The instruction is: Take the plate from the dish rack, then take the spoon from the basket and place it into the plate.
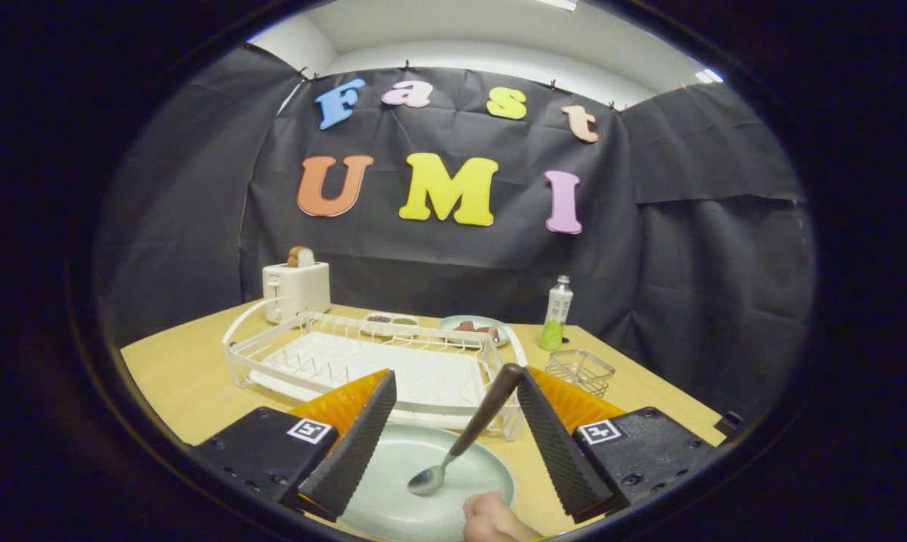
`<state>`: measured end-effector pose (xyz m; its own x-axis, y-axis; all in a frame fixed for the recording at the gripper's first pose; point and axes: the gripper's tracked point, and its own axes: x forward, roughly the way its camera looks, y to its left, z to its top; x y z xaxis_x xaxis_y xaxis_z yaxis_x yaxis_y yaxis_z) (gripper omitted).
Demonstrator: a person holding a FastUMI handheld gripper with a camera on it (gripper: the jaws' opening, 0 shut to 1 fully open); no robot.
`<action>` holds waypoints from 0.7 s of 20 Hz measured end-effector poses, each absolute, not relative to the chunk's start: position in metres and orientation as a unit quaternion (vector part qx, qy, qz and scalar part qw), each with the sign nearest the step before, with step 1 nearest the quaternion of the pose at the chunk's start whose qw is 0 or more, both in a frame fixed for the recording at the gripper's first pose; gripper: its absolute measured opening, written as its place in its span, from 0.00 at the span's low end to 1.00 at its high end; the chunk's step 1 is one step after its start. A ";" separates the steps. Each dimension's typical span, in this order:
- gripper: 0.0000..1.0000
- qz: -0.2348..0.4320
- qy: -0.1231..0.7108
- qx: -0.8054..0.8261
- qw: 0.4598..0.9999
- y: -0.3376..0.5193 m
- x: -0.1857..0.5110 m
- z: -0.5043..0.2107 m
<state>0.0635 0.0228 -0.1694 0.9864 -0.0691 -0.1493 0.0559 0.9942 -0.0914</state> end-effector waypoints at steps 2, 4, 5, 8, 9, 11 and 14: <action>1.00 -0.035 0.080 -0.029 0.996 0.018 0.058 -0.169; 1.00 -0.040 0.073 -0.017 0.996 0.011 0.054 -0.161; 1.00 -0.043 0.068 -0.017 0.997 0.007 0.053 -0.156; 1.00 -0.050 0.055 -0.020 0.997 -0.002 0.052 -0.144; 1.00 -0.049 0.055 -0.021 0.997 -0.002 0.051 -0.144; 1.00 -0.046 0.056 -0.027 0.997 -0.001 0.049 -0.144; 1.00 -0.046 0.053 -0.044 0.997 0.000 0.048 -0.145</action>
